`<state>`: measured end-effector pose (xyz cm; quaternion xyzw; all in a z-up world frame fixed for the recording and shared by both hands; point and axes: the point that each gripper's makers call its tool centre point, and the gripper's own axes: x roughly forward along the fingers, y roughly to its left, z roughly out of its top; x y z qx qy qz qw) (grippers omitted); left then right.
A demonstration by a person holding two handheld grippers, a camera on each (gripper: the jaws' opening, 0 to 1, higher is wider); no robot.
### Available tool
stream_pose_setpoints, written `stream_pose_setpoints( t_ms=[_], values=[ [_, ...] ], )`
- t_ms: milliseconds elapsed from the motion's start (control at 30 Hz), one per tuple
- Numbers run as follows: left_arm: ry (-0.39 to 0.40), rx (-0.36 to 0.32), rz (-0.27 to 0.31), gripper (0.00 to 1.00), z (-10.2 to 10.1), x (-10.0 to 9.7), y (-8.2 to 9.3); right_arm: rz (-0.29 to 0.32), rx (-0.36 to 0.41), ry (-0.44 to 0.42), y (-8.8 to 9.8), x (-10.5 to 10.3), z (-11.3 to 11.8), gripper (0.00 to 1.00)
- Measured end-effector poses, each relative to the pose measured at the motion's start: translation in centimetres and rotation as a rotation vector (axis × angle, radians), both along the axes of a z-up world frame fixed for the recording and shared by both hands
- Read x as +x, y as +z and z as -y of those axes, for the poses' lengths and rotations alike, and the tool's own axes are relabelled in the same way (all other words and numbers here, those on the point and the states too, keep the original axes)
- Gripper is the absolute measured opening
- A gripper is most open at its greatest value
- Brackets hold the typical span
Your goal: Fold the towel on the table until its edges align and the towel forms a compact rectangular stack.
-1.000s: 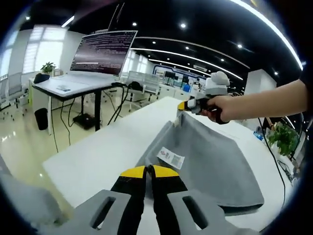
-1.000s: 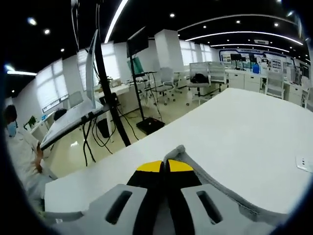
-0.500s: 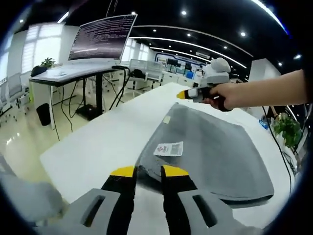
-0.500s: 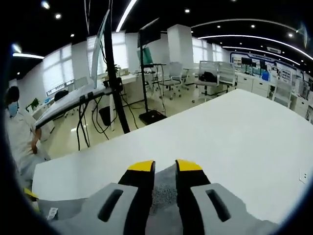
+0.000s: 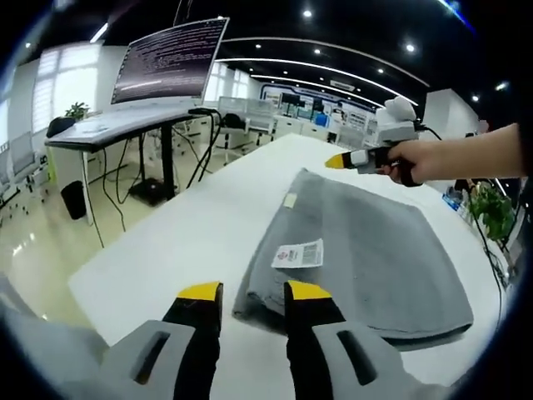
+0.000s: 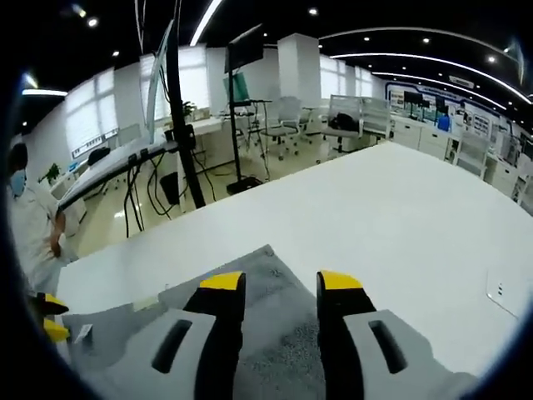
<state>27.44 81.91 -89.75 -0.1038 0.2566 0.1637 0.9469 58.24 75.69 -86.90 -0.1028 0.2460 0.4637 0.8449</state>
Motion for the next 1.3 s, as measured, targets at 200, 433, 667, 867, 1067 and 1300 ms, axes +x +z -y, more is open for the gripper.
stream_pose_setpoints(
  t_ms=[200,433,667,867,1067,1300],
  values=[
    [-0.072,0.053,-0.017,0.31,-0.2,0.3,0.5,-0.009,0.005,-0.012,0.5,1.3,2.8,0.36],
    [-0.087,0.052,-0.029,0.3,-1.0,0.6,0.3,-0.008,-0.023,-0.049,0.8,2.6,7.4,0.35],
    [-0.047,0.057,-0.034,0.28,-1.5,0.7,0.7,-0.015,-0.041,-0.086,0.7,2.7,10.4,0.34],
    [-0.065,0.051,-0.052,0.27,-1.2,0.8,0.3,0.016,-0.073,-0.111,0.8,3.6,12.7,0.34],
    [-0.056,0.035,-0.07,0.27,-1.1,0.2,-0.4,0.008,-0.091,-0.15,0.1,3.9,15.9,0.34],
    [-0.094,0.043,-0.094,0.24,-0.8,0.3,-0.8,-0.012,-0.105,-0.187,-0.3,4.1,19.1,0.34]
  ],
)
